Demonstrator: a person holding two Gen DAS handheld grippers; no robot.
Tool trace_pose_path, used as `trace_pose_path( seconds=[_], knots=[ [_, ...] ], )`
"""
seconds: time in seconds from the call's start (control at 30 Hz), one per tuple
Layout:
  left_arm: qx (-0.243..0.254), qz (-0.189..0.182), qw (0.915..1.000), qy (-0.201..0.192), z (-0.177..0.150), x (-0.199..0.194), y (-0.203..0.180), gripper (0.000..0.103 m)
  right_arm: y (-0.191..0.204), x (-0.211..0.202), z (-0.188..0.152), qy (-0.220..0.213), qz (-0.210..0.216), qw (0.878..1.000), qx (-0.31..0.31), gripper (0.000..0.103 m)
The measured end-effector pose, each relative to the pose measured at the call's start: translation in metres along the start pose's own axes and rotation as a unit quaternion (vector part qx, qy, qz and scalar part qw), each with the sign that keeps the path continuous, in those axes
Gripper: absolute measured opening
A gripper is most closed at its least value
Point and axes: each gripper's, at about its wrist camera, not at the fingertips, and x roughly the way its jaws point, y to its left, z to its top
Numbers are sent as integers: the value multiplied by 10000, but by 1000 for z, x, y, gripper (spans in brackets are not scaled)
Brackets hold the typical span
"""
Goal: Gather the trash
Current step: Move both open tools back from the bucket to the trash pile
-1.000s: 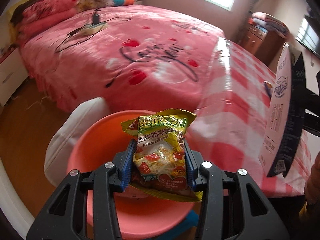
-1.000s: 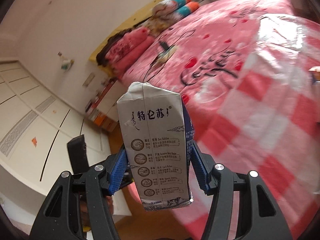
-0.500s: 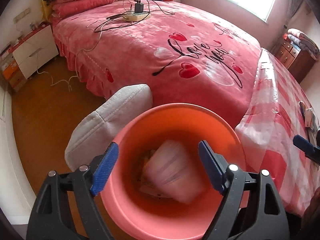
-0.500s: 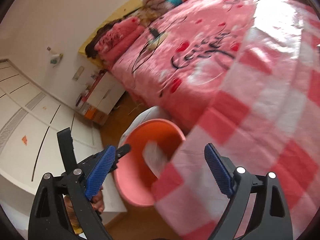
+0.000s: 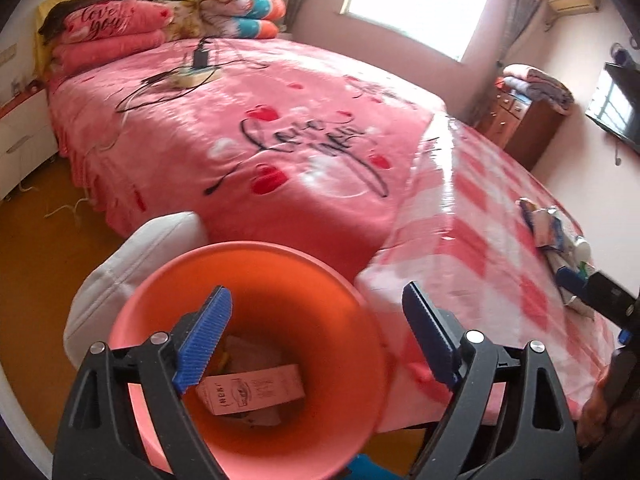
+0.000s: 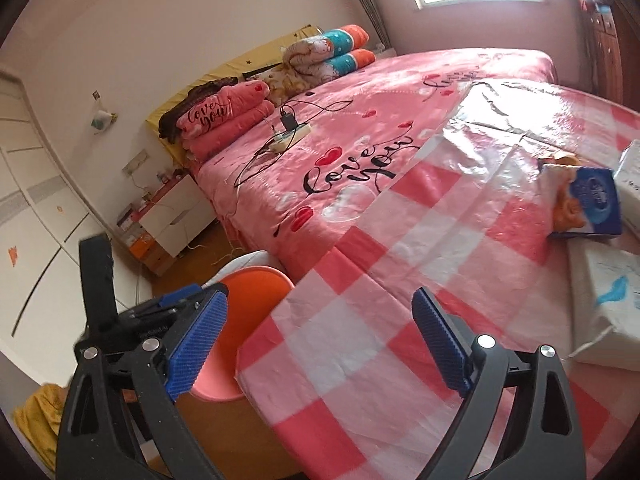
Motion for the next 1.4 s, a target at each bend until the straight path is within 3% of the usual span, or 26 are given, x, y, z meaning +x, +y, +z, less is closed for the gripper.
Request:
trace_pose_path(
  seconds=[0.2,0.47,1.4],
  knots=[
    [430,81,9989,153,4,2,-41,88,-14,-14,-6,-105,-131,9999,25,94],
    [912,-90,9956,174,8,0,-89,88,-30,-39,-7,-409,-379,9984,-5,96],
    [1791,-106,9825,500,-9,16,-188,88,-95,-100,-10,-1027,-626,9907,633,96]
  ],
)
